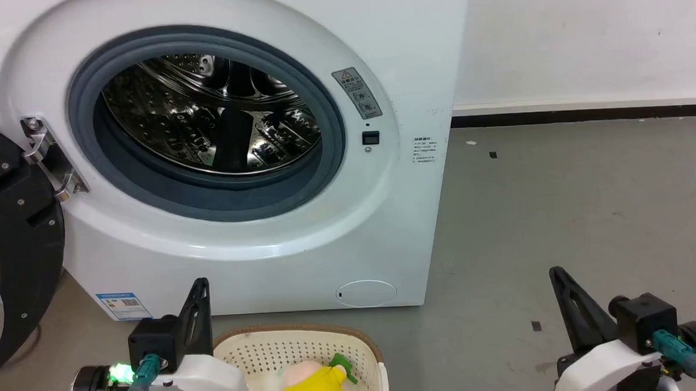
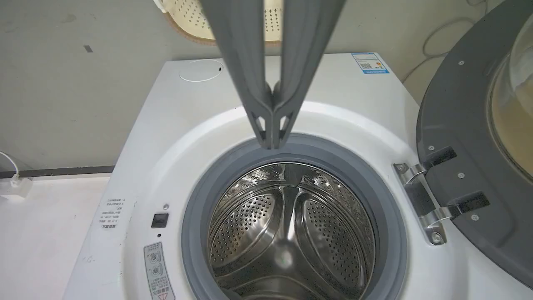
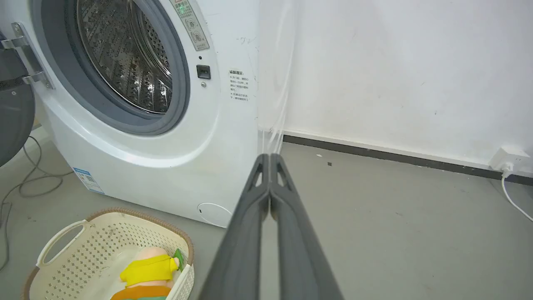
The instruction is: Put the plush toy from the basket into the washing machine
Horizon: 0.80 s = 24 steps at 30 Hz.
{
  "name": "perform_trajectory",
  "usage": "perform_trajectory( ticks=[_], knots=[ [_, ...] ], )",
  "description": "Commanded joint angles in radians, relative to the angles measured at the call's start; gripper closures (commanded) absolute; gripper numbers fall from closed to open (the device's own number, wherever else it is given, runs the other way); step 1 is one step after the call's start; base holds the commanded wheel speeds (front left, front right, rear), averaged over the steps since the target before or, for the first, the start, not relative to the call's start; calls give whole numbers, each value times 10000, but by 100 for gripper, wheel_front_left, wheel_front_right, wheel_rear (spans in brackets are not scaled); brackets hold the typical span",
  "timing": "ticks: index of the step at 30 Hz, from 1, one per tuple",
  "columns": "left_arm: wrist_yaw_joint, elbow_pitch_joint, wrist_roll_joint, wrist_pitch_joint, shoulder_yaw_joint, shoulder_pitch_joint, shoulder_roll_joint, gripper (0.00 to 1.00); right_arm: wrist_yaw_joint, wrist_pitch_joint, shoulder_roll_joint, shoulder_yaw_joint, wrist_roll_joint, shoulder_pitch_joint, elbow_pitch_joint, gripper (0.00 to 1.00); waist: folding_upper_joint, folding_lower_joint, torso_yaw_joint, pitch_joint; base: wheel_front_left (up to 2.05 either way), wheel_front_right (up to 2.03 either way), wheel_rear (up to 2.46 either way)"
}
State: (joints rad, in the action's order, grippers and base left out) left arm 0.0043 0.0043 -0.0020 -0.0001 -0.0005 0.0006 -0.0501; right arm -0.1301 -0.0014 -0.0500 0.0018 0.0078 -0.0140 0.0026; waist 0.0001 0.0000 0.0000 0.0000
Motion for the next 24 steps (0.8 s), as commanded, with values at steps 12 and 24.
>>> perform_trajectory(
  ticks=[12, 24],
  knots=[
    [82, 29, -50, -134, -85, 26, 0, 0, 0, -133, 0, -14, 120, -26, -15, 0, -1, 0, -8, 18, 0, 0, 0],
    [145, 378, -179, -384, -301, 4, 0, 0, -1, -383, 0, -129, 185, 11, -61, 0, -1, 0, -81, 180, 0, 0, 0]
  ],
)
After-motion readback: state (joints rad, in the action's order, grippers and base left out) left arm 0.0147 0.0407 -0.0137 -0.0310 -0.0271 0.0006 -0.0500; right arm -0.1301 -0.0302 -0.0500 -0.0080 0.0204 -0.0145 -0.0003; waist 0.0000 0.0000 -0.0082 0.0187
